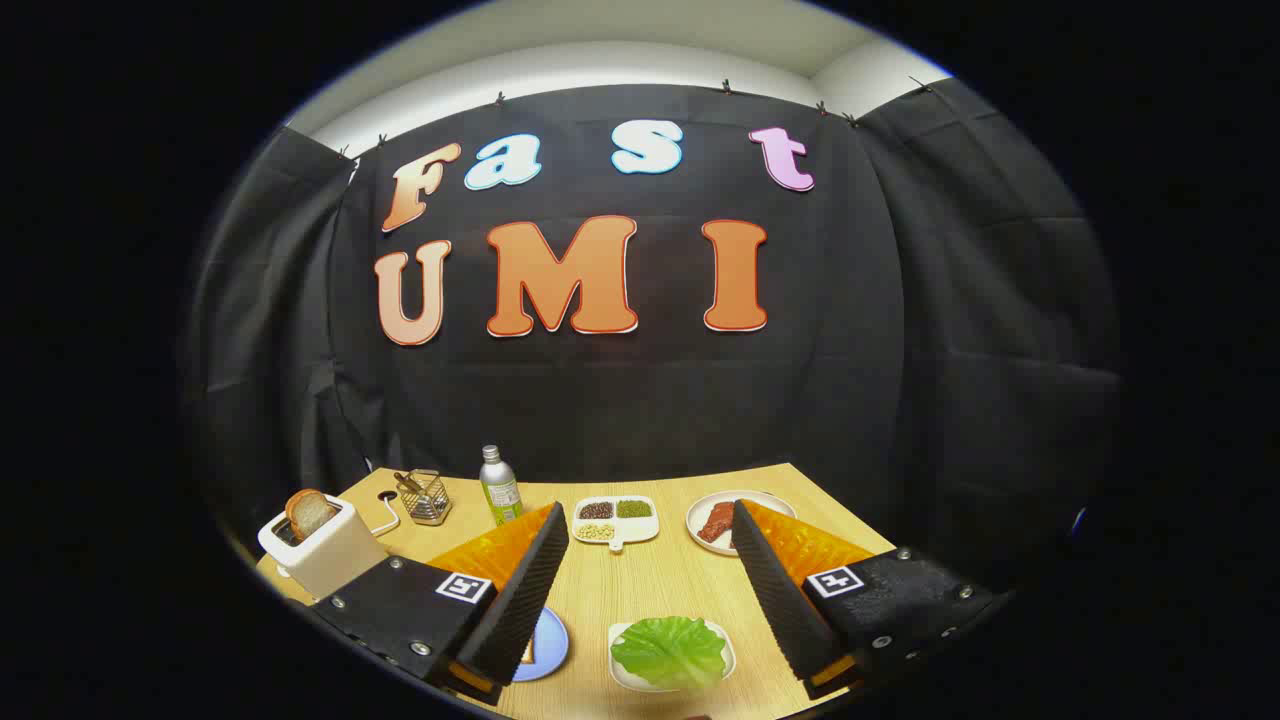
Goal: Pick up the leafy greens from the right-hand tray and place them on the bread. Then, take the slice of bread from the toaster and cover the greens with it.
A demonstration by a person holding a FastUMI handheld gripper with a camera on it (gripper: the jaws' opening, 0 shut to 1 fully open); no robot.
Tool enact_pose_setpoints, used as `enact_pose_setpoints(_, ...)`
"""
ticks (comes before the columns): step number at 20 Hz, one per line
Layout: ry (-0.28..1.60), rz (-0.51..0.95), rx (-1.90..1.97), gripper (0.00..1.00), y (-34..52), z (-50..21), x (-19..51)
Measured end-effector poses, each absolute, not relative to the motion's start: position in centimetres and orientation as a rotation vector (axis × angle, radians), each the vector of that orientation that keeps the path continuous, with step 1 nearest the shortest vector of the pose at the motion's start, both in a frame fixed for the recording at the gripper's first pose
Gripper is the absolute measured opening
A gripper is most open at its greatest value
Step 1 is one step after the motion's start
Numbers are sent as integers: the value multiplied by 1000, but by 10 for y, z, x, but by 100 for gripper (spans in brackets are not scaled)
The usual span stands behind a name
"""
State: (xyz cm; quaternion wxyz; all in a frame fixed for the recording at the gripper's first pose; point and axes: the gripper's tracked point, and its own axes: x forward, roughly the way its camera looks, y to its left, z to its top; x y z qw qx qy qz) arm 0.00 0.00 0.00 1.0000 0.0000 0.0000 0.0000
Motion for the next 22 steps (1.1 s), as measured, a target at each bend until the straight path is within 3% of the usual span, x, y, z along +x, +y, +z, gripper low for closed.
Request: enact_pose_setpoints(22,38,7,-61,99,3,-26,13)
